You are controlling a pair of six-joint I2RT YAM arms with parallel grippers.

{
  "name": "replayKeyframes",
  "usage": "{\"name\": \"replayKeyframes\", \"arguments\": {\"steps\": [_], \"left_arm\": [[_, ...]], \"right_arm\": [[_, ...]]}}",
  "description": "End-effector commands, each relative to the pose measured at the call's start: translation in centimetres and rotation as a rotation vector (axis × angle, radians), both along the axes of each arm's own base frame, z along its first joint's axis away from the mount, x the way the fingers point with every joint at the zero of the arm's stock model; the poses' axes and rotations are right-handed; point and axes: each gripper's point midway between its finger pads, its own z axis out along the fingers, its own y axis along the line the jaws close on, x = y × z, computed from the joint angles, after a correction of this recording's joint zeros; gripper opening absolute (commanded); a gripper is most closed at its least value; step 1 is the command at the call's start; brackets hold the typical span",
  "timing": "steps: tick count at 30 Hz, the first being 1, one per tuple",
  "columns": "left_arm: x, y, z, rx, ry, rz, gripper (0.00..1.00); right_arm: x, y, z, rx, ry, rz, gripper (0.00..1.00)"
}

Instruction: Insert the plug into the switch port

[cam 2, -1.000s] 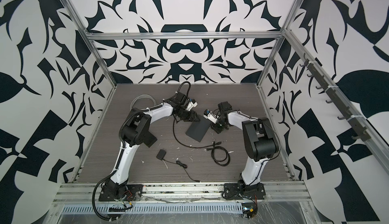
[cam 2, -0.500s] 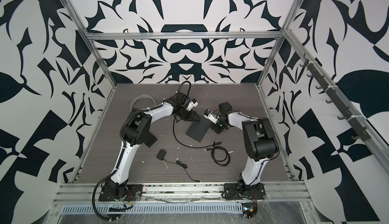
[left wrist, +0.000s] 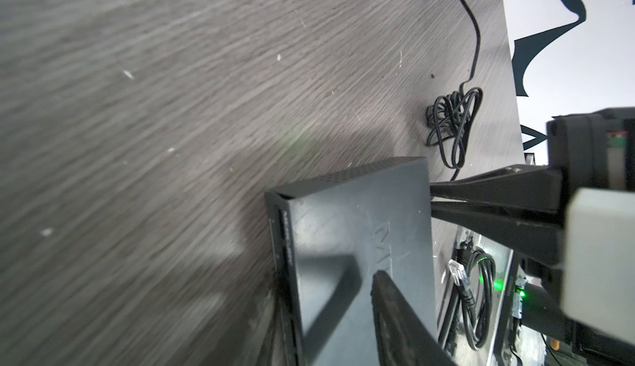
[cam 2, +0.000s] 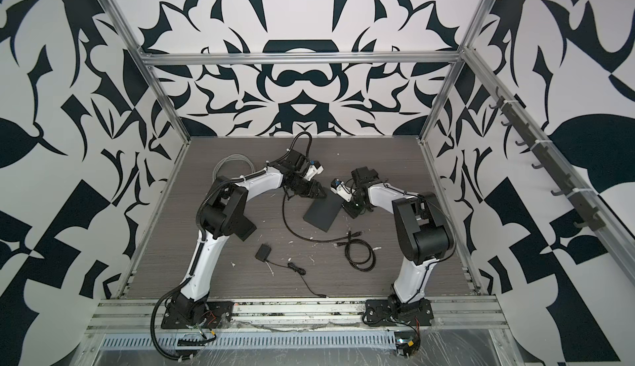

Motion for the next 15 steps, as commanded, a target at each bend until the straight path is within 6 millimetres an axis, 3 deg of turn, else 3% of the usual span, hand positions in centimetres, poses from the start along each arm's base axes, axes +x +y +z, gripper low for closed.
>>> {"name": "replayKeyframes", "arguments": {"steps": [1,7,15], "left_arm": [[-11.9,-5.5,0.3,-0.151,0.268,-0.306,0.46],[-12.4,-5.4,0.1,-0.158,0.280,-0.325,0.46],[-11.9,-5.7,-0.4,-0.133,0.266,-0.333,0.45]], "right_arm": [[5.1,11.9,9.4,0.437,-0.386,0.221,0.00],[4.8,12.9,9.7,0.521,-0.395,0.220,0.00],[2.8,14.3,9.2,0.587,-0.342,0.337,0.00]]}}
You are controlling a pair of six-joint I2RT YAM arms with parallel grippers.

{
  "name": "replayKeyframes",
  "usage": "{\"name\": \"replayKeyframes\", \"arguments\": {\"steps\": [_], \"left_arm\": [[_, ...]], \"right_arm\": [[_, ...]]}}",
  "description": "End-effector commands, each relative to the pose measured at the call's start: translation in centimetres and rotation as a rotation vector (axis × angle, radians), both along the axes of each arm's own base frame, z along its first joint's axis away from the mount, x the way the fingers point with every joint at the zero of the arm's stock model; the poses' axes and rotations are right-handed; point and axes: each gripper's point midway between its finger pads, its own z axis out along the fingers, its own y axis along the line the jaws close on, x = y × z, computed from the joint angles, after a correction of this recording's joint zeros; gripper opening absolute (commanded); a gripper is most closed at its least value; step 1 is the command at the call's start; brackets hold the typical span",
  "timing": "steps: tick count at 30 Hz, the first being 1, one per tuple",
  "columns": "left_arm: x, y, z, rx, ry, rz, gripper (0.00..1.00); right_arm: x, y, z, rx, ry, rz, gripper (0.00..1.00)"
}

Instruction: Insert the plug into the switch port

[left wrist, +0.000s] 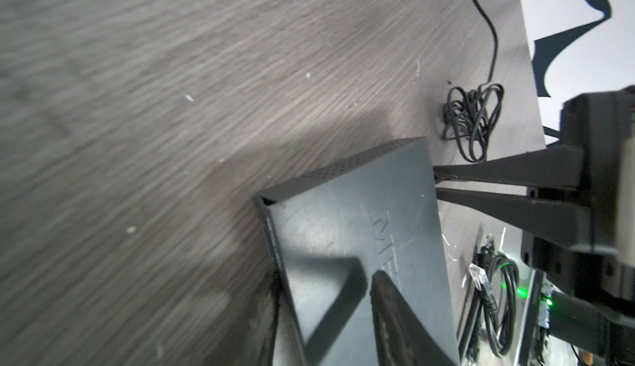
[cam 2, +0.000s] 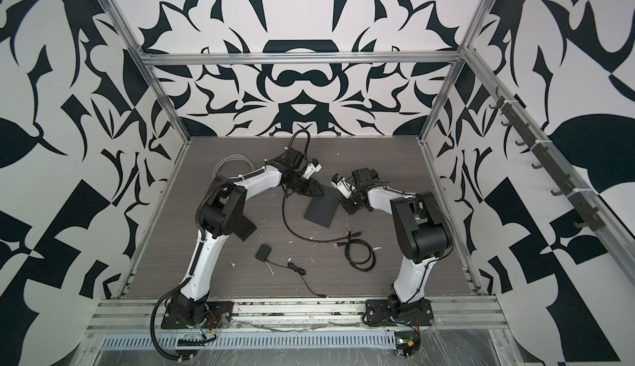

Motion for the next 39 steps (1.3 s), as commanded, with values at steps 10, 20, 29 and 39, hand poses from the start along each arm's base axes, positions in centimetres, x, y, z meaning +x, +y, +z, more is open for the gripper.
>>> {"name": "replayKeyframes", "arguments": {"steps": [10,20,29,39], "left_arm": [[-10.8,-5.7,0.0,-0.146,0.268,-0.315,0.45],[-13.9,-6.9,-0.4,-0.168,0.330,-0.352,0.45],[-15.0,-6.9,-1.1,-0.155,0.357,-0.341,0.44],[-2.9,0.0,-4.0,0.052,0.192,0.169,0.46]], "right_arm": [[-1.1,13.4,7.5,0.452,-0.198,0.493,0.00],[2.5,12.8,7.9,0.483,-0.284,0.256,0.00],[3.2,12.2,7.7,0.452,-0.302,0.188,0.01],[1.7,9.9,7.8,0.411,-0.223,0.174,0.26]]}}
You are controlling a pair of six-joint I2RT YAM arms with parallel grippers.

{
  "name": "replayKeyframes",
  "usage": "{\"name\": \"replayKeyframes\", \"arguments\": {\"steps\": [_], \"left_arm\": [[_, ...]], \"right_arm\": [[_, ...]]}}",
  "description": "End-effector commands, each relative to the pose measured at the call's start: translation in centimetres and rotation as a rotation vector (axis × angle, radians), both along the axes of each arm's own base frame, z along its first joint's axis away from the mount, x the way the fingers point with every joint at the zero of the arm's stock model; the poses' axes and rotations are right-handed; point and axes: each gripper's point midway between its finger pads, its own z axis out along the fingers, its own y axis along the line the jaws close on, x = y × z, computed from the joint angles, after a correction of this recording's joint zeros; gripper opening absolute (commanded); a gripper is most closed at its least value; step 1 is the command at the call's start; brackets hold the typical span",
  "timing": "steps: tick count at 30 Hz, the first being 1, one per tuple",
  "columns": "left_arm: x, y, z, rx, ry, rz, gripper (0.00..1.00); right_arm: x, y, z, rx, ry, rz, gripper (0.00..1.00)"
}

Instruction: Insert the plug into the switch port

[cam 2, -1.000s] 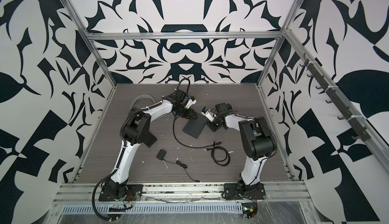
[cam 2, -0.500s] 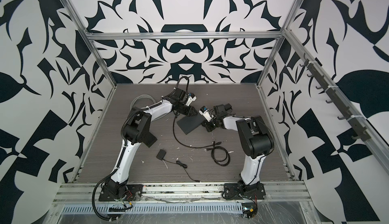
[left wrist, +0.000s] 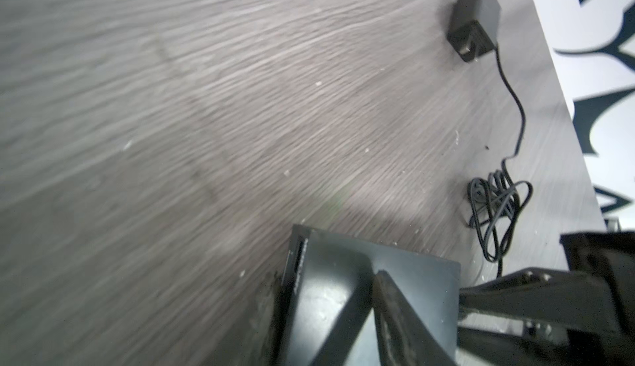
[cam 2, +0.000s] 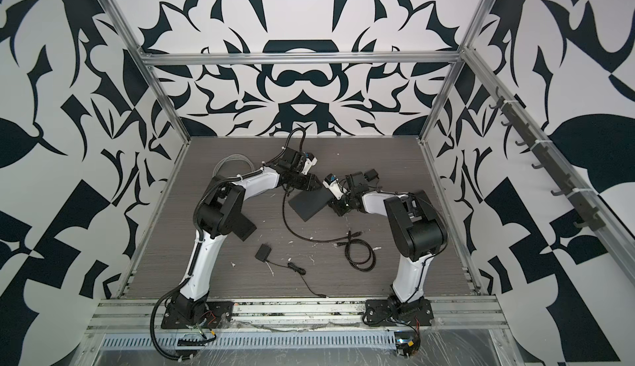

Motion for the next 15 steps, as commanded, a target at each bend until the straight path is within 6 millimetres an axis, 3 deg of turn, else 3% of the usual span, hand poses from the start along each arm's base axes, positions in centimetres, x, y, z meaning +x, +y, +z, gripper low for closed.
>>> {"name": "replayKeyframes", "arguments": {"steps": [1,9,15], "left_arm": [[-6.3,-0.7,-3.9,0.016,0.307,0.008,0.46],[-4.1,0.1,-2.9,0.035,0.241,0.035,0.49],[-3.0,0.4,-2.5,0.025,0.225,0.057,0.49]], "right_arm": [[2.7,4.8,7.6,0.188,-0.276,0.118,0.28],[2.6,2.9,8.6,0.197,-0.222,-0.008,0.42],[2.9,0.4,9.4,0.176,-0.213,-0.150,0.46]]}}
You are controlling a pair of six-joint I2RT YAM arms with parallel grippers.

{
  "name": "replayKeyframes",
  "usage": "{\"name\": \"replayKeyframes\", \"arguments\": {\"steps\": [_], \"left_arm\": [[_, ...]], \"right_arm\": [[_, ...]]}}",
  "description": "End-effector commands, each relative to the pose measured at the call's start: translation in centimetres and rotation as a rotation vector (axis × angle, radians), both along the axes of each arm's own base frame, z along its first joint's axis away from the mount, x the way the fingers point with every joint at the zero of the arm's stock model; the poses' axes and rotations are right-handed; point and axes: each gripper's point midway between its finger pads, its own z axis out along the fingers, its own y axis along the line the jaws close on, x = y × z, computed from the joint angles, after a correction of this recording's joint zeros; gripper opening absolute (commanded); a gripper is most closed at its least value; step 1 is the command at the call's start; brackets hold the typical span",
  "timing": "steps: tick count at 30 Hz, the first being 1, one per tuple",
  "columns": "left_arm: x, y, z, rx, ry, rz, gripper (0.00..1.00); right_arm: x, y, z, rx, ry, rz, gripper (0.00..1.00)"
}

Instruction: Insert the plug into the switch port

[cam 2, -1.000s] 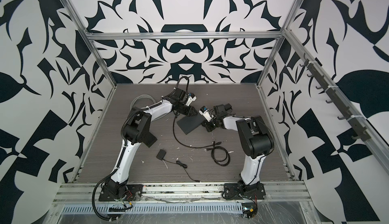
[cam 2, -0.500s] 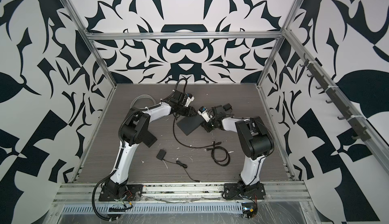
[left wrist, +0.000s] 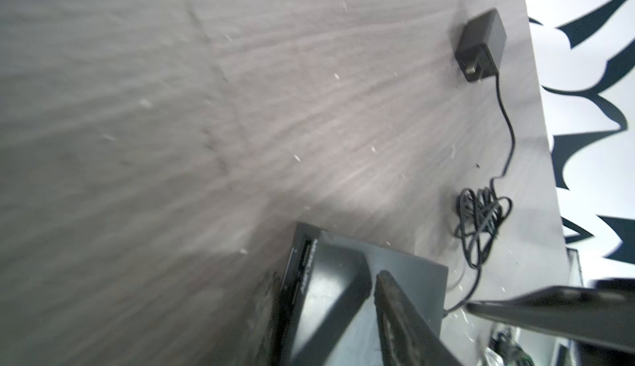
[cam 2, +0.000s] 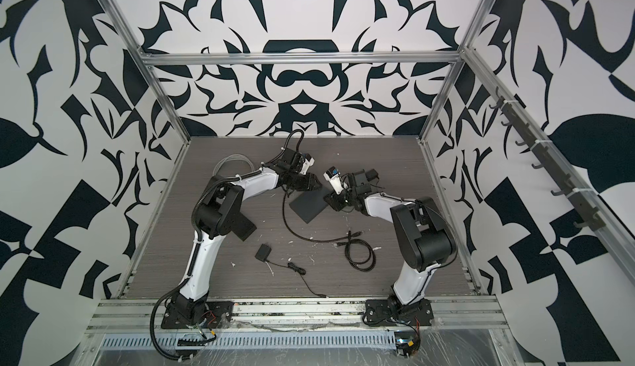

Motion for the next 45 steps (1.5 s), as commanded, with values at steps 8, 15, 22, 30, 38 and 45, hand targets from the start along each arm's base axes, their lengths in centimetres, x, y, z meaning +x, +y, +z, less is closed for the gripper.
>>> {"name": "replayKeyframes", "arguments": {"steps": [8,15,22,30,38,45], "left_arm": [[-2.2,0.1,-2.0,0.032,0.127,-0.004,0.49],[-1.7,-0.2,-1.7,0.023,0.117,-0.001,0.49],[-1.6,-0.3,-1.5,0.016,0.119,0.003,0.49],[-1.7,-0.4,-1.6,0.017,0.130,-0.003,0.49],[-1.8,-0.4,-1.5,0.017,0.131,-0.003,0.50],[-1.9,-0.2,-1.2,0.019,0.124,-0.006,0.49]], "right_arm": [[0.6,-3.4,2.2,-0.018,0.060,-0.194,0.43],[-2.0,-4.3,1.2,0.014,0.166,-0.263,0.43],[-2.4,-4.8,-1.3,0.020,0.261,-0.344,0.39],[-2.6,-4.2,-3.4,0.048,0.274,-0.332,0.39],[-2.9,-3.9,-3.5,0.066,0.259,-0.330,0.35],[-3.5,-3.6,-2.3,0.060,0.254,-0.288,0.37]]}}
